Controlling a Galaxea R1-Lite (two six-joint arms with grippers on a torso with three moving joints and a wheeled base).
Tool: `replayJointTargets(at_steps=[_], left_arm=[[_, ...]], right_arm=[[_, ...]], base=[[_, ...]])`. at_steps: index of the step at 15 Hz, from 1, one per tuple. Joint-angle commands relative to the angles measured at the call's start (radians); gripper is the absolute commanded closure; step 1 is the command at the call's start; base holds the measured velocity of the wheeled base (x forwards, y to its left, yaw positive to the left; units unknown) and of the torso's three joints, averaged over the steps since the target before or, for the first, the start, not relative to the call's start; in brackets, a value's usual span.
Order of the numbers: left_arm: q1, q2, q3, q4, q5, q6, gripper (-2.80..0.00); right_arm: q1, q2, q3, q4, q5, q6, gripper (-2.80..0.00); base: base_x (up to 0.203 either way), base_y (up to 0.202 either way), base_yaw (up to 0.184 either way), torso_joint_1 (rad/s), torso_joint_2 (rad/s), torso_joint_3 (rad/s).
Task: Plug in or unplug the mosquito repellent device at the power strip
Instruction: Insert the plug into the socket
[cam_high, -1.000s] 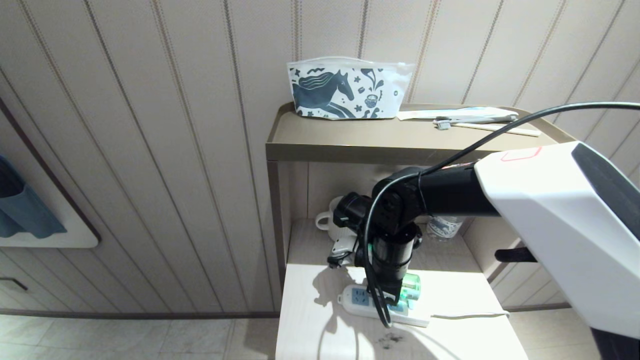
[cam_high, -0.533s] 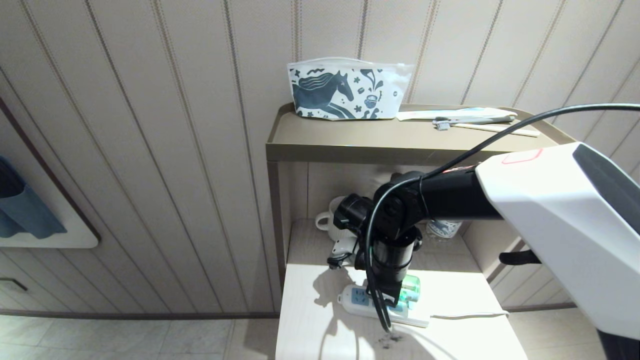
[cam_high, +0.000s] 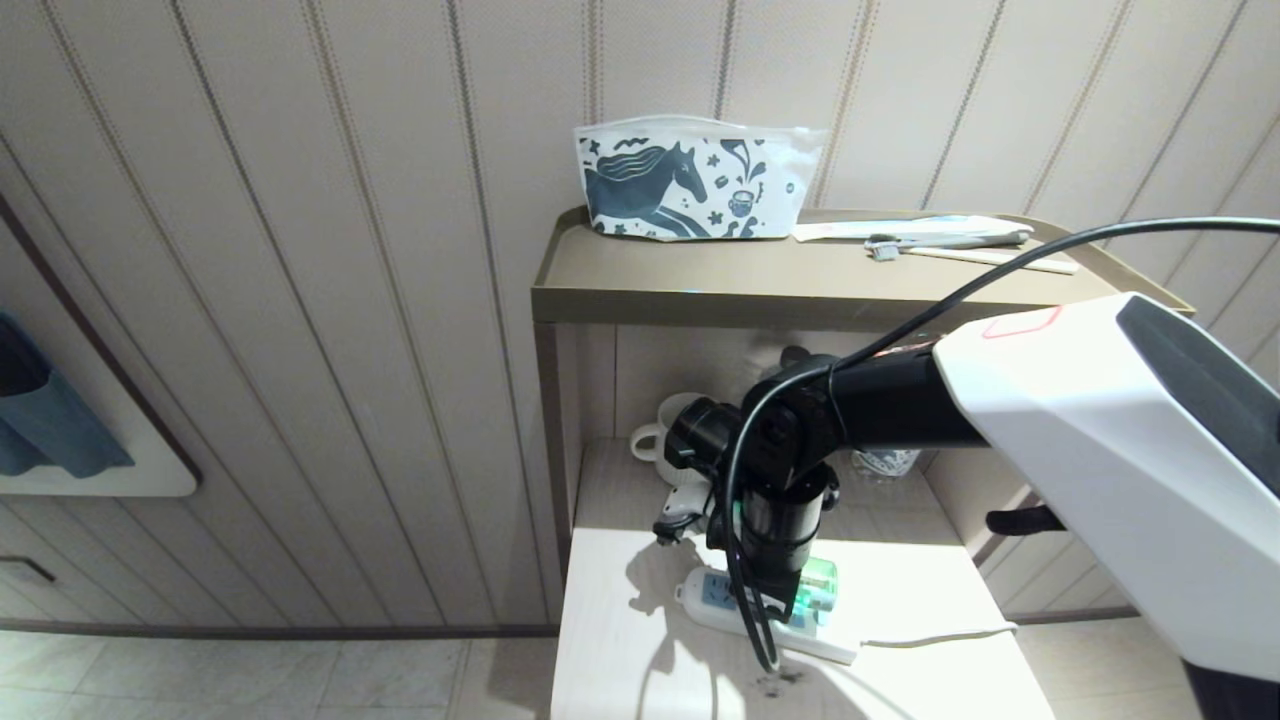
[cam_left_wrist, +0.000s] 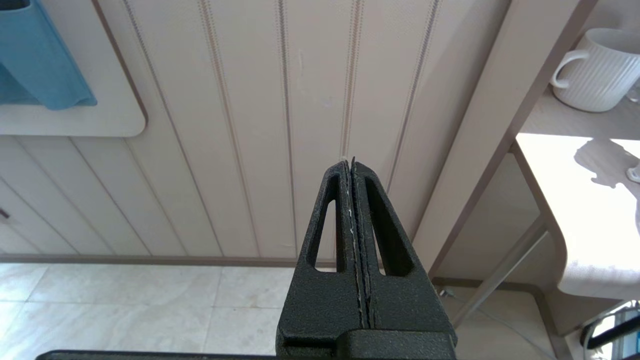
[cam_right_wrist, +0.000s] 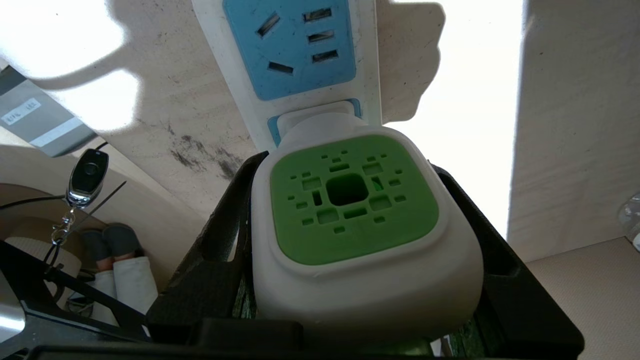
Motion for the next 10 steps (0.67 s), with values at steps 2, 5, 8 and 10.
replayJointTargets(at_steps=[2, 5, 8, 10], left_arm=[[-0.001, 0.000, 0.000, 0.000, 0.000, 0.000, 0.00], [0.000, 0.000, 0.000, 0.000, 0.000, 0.000, 0.00], [0.000, 0.000, 0.000, 0.000, 0.000, 0.000, 0.00], [0.000, 0.000, 0.000, 0.000, 0.000, 0.000, 0.00]], right_arm=[[0.000, 0.006, 0.029, -0.021, 0.001, -0.002, 0.00], [0.001, 0.001, 0.069, -0.068, -0.001, -0.002, 0.00], [-0.004, -0.005, 0.065, -0.068, -0.002, -0.002, 0.00], [-0.007, -0.009, 0.064, -0.070, -0.002, -0.002, -0.69]], base=[[0.000, 0.000, 0.000, 0.000, 0.00, 0.000], [0.000, 0.000, 0.000, 0.000, 0.00, 0.000], [0.000, 0.000, 0.000, 0.000, 0.00, 0.000], [0.000, 0.000, 0.000, 0.000, 0.00, 0.000]])
